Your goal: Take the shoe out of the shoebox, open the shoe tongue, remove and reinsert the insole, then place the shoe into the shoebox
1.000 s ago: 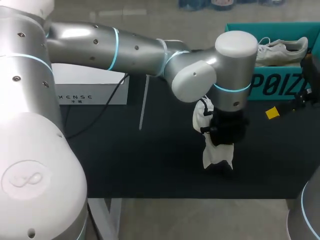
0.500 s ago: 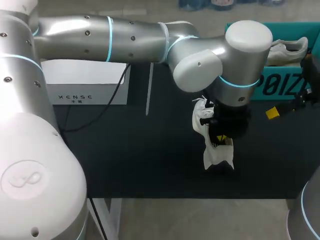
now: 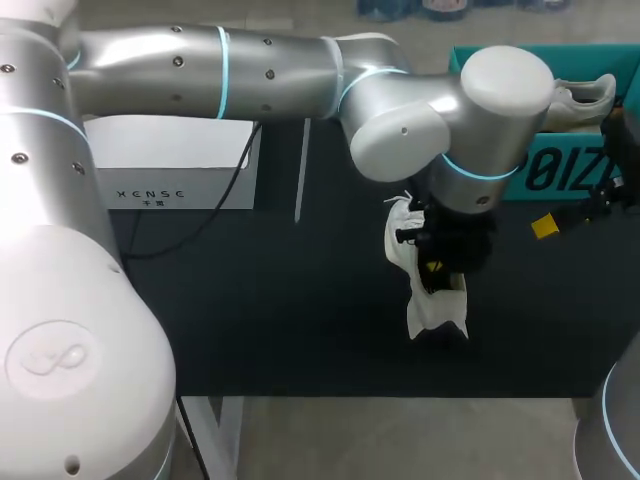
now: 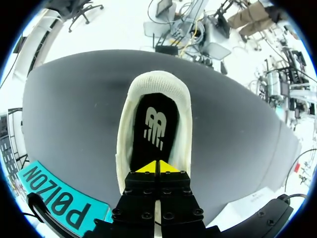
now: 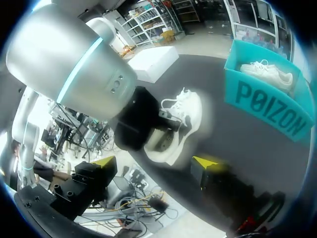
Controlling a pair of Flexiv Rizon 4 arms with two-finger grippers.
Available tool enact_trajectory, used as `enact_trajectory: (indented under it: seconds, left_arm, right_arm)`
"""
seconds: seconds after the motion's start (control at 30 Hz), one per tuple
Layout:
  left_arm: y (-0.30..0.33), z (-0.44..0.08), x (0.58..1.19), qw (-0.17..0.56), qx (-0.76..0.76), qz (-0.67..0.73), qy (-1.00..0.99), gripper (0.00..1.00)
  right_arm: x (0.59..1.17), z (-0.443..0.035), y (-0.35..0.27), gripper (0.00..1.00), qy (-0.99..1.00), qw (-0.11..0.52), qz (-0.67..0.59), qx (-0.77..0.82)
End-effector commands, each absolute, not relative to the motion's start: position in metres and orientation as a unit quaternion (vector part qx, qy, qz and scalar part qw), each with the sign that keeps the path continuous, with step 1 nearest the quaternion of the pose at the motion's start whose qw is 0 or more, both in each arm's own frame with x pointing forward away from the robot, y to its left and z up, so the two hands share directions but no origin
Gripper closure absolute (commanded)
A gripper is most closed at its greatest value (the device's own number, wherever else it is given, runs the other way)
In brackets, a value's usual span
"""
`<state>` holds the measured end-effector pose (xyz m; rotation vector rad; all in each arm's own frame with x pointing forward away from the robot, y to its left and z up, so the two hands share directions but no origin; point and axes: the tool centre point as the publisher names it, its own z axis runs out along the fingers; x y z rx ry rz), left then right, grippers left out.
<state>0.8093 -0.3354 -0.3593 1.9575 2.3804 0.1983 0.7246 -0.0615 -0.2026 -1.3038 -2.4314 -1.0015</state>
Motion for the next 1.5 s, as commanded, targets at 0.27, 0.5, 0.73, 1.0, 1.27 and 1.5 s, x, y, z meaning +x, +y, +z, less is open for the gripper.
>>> enact_trajectory:
  seconds: [0.27,0.5,0.73,1.0,1.27,1.5]
  left_arm:
    - [-0.348,-0.358,0.811,0.027,0.632,0.076,0.770,0.54]
    - [-0.341,-0.352,0.804,0.032,0.622,0.071,0.779,0.00]
    - [-0.334,-0.356,0.796,0.028,0.614,0.056,0.787,0.00]
    - [-0.327,-0.346,0.791,0.036,0.607,0.051,0.792,0.00]
    - [-0.325,-0.321,0.792,0.055,0.601,0.063,0.795,0.00]
    - [-0.315,-0.292,0.797,0.072,0.586,0.088,0.803,0.00]
  right_arm:
    - [0.723,-0.203,-0.061,0.00,-0.824,0.102,-0.339,-0.443]
    - [0.723,-0.203,-0.061,0.00,-0.824,0.102,-0.339,-0.443]
    - [0.723,-0.203,-0.061,0.00,-0.824,0.102,-0.339,-0.443]
    - [0.723,-0.203,-0.061,0.00,-0.824,0.102,-0.339,-0.443]
    - [0.723,-0.203,-0.061,0.00,-0.824,0.102,-0.339,-0.443]
    - [0.723,-0.203,-0.061,0.00,-0.824,0.102,-0.339,-0.443]
